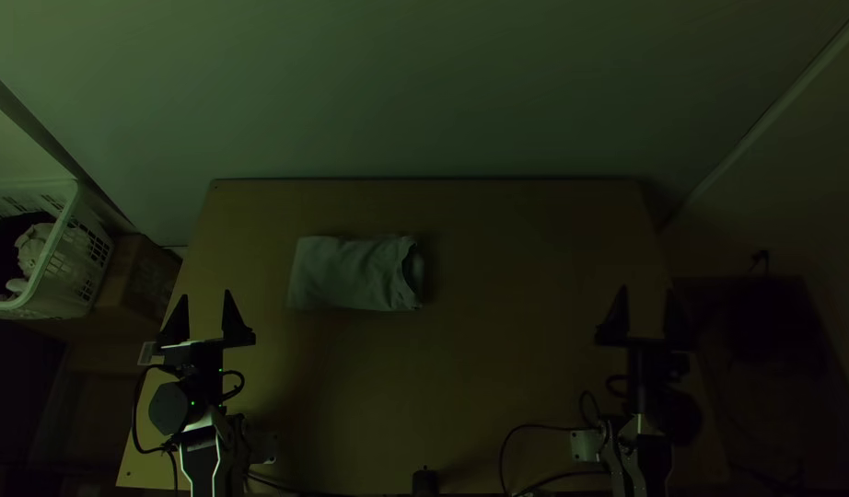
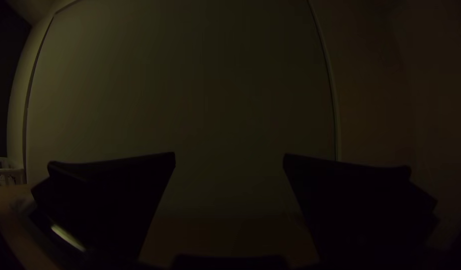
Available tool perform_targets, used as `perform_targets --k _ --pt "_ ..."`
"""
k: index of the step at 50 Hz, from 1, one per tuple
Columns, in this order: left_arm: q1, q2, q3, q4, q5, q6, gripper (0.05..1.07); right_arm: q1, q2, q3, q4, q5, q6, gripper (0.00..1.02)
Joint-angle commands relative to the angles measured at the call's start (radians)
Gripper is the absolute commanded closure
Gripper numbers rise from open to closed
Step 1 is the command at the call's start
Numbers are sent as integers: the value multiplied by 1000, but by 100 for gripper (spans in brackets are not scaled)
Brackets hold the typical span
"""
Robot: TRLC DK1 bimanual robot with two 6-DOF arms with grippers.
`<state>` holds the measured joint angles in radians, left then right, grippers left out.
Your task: Fold the t-shirt
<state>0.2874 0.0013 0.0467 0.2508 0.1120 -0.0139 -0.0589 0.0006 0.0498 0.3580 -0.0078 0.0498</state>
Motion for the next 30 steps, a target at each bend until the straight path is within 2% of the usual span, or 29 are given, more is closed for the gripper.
perform_targets --k 1,4,6,9,11,13,15,16,17,30 --pt "-4 -4 -50 -100 -2 11 10 7 -7 -48 6 8 74 3" --pt "-4 -4 -47 -234 -5 25 10 -10 -7 -48 -50 9 101 3" --pt "1 8 -45 -243 -15 28 10 -15 -7 -48 -103 9 99 3" --pt "6 -1 -45 -242 -20 28 10 -16 -7 -48 -192 9 53 3" --pt "4 -3 -45 -242 -20 26 10 -19 -7 -48 -261 9 -24 3" --pt "6 0 -45 -243 -20 26 10 -19 -7 -44 -356 9 -166 3" --pt "6 -1 -45 -242 -20 26 10 -13 -1 -41 -375 11 -311 3" --pt "6 -1 -45 -242 -20 26 10 -13 -1 -41 -375 12 -360 3" --pt "4 -1 -45 -242 -20 26 10 -15 -2 -41 -372 12 -378 3" --pt "4 -1 -45 -242 -20 26 10 -13 -4 -41 -372 12 -372 3"
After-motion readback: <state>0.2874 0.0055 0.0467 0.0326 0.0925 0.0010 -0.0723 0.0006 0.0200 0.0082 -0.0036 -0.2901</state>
